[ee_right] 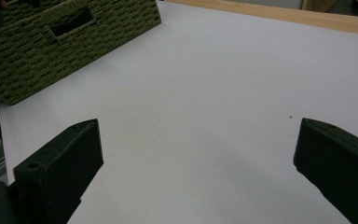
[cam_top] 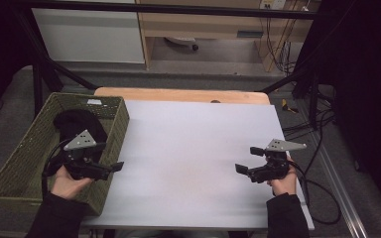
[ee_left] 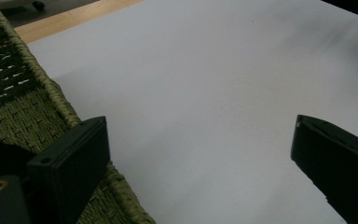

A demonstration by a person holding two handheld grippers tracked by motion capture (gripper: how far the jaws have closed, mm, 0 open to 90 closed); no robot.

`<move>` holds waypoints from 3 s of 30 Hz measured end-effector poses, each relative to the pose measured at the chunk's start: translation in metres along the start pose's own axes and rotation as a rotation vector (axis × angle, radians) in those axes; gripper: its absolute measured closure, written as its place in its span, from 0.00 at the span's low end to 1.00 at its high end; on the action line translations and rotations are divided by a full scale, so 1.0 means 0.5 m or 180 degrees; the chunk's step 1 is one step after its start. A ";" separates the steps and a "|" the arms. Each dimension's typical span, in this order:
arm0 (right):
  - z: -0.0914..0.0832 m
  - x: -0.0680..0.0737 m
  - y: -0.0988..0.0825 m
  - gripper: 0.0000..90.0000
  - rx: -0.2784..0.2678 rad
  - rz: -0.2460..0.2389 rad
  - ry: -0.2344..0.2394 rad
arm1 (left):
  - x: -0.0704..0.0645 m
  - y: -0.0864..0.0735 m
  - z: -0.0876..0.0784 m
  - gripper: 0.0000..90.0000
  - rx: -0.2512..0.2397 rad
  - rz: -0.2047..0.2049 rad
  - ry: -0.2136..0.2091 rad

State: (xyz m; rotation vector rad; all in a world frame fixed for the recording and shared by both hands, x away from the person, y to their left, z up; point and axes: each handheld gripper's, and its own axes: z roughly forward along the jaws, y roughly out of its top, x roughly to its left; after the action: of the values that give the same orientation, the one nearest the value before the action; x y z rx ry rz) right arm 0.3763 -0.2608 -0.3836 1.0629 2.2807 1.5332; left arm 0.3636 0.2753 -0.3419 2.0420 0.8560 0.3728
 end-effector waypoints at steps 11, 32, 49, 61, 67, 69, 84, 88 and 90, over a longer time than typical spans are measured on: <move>0.000 0.000 0.000 0.02 0.0008 -0.0006 -0.0005 | -0.005 0.007 -0.009 0.05 0.0021 0.0009 0.0035; 0.003 0.001 -0.001 0.02 0.0016 -0.0018 -0.0010 | 0.008 0.007 -0.043 0.05 0.0018 -0.0046 0.0166; 0.003 0.000 -0.001 0.02 0.0007 -0.0021 -0.0019 | 0.033 -0.003 -0.064 0.05 0.0018 -0.0171 0.0294; 0.006 -0.001 -0.001 0.02 0.0019 -0.0023 -0.0019 | 0.049 -0.007 -0.080 0.05 0.0033 -0.0234 0.0412; 0.009 0.001 -0.002 0.02 0.0047 -0.0023 -0.0040 | 0.061 -0.011 -0.091 0.05 0.0034 -0.0272 0.0489; 0.008 0.001 -0.002 0.02 0.0038 -0.0027 -0.0041 | 0.066 -0.012 -0.096 0.05 0.0034 -0.0303 0.0510; 0.007 0.000 -0.002 0.01 0.0039 -0.0037 -0.0051 | 0.105 -0.004 -0.132 0.05 0.0073 -0.0437 0.0717; 0.007 0.000 -0.001 0.01 0.0028 -0.0033 -0.0058 | 0.114 0.009 -0.142 0.05 0.0136 -0.0414 0.0779; 0.008 0.000 -0.001 0.01 0.0039 -0.0032 -0.0054 | 0.120 0.017 -0.146 0.05 0.0148 -0.0427 0.0804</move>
State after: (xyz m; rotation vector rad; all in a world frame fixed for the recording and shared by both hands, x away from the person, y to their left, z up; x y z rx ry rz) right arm 0.3779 -0.2579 -0.3860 1.0620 2.2836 1.5027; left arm 0.3706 0.3578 -0.2960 1.9933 1.1582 0.5481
